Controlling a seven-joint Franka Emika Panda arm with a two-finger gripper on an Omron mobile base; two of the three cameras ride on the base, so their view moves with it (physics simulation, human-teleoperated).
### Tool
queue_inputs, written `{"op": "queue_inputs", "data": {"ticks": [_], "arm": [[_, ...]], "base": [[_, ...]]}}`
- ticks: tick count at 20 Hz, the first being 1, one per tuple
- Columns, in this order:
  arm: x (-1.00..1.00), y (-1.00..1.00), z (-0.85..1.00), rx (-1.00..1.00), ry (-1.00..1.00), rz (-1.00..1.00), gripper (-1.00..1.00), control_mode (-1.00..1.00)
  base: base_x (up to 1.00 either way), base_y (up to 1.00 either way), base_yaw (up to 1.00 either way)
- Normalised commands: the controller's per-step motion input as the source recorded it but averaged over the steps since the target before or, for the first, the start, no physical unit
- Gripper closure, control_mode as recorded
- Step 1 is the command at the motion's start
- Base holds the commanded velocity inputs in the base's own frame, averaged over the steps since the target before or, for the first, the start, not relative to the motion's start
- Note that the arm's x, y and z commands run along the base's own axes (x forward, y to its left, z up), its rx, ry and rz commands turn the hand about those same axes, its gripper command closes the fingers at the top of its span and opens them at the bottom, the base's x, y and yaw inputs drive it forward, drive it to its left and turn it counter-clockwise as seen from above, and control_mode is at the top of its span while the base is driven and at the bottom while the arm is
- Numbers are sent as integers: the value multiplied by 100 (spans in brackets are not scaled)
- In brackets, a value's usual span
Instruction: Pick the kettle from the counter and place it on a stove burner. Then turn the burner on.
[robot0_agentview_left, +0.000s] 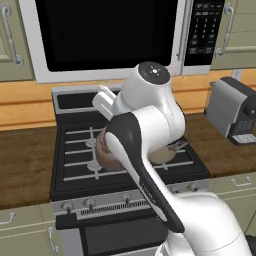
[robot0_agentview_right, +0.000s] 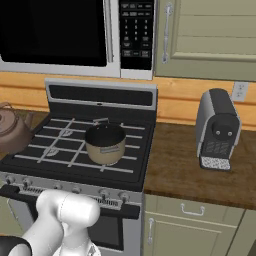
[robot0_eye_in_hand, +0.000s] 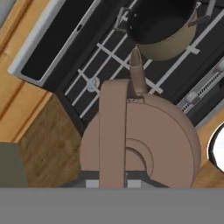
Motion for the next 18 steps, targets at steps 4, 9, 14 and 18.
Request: {"op": "queue_inputs", "data": {"ticks": [4, 9, 14, 18], "arm": [[16, 53, -36, 0, 21, 2, 100, -100], [31, 17, -26, 0, 22, 0, 100, -100], [34, 1, -18, 0, 7, -1, 100, -100], [31, 0, -16, 0, 0, 0, 100, -100]], "base": [[0, 0, 0], [0, 0, 0], [0, 0, 0], [0, 0, 0]]}}
